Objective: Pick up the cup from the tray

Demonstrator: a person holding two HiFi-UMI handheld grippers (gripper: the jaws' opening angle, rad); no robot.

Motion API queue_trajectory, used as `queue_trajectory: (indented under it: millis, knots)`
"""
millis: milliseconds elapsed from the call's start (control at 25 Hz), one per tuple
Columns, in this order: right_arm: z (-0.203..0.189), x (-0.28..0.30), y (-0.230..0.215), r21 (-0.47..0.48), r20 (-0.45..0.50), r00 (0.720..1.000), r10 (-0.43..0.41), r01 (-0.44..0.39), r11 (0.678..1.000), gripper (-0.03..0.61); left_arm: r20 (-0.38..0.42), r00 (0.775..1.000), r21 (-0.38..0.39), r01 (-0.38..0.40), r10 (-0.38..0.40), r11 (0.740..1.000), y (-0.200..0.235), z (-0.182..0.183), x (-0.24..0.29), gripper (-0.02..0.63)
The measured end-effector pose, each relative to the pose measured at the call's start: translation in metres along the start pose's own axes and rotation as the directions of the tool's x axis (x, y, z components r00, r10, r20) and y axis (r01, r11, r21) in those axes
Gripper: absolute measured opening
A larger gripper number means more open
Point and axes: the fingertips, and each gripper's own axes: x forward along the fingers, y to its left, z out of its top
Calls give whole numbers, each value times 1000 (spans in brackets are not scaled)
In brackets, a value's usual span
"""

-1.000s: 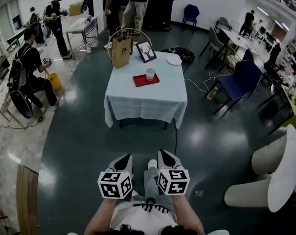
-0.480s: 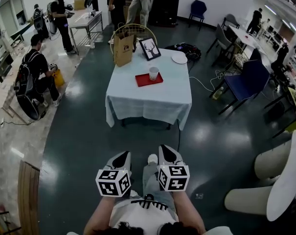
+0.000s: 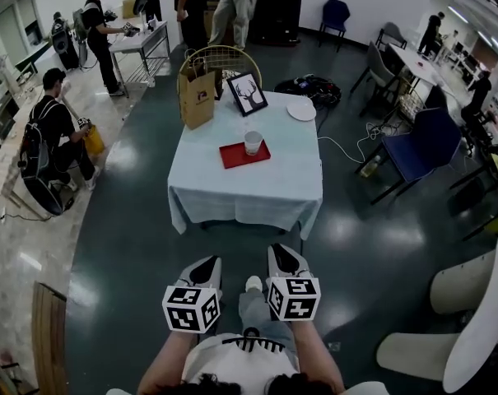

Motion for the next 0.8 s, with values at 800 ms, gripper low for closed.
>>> queue_trajectory:
  millis: [800]
  knots:
    - [83,135,-95,-34,-52,986,161,-163,986,151,-46,989,-62,-144,142,988,17,80,146,2]
